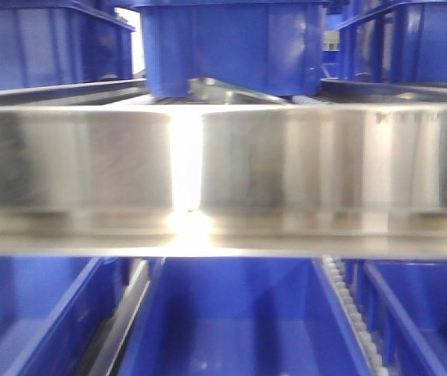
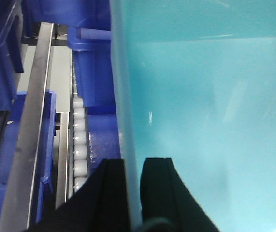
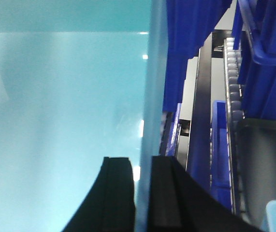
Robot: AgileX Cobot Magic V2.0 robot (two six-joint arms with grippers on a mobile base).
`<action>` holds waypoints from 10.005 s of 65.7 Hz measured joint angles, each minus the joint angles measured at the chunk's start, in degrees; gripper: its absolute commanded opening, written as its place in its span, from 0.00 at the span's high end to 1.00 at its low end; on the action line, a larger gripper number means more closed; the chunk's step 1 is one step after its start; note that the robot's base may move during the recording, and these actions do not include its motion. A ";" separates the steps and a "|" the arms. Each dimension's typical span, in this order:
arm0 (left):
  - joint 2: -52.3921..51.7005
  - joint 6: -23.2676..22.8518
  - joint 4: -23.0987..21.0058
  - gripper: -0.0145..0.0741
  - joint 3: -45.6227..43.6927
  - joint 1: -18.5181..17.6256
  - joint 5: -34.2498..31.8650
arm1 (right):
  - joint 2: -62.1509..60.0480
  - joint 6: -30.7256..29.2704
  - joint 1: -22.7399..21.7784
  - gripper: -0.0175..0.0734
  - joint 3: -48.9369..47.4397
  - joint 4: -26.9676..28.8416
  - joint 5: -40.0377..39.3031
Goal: Move two blue bins to right shelf middle
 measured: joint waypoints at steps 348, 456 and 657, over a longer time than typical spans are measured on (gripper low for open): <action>0.07 -0.11 0.69 0.96 0.00 0.27 -0.89 | 0.12 -0.25 0.00 0.97 0.00 -0.22 -3.69; 0.07 -0.11 0.69 0.96 0.00 0.27 -0.98 | 0.12 -0.25 0.00 0.97 0.00 -0.18 -3.81; 0.07 -0.11 0.69 0.96 0.00 0.27 -0.98 | 0.12 -0.25 0.00 0.97 0.00 -0.18 -3.81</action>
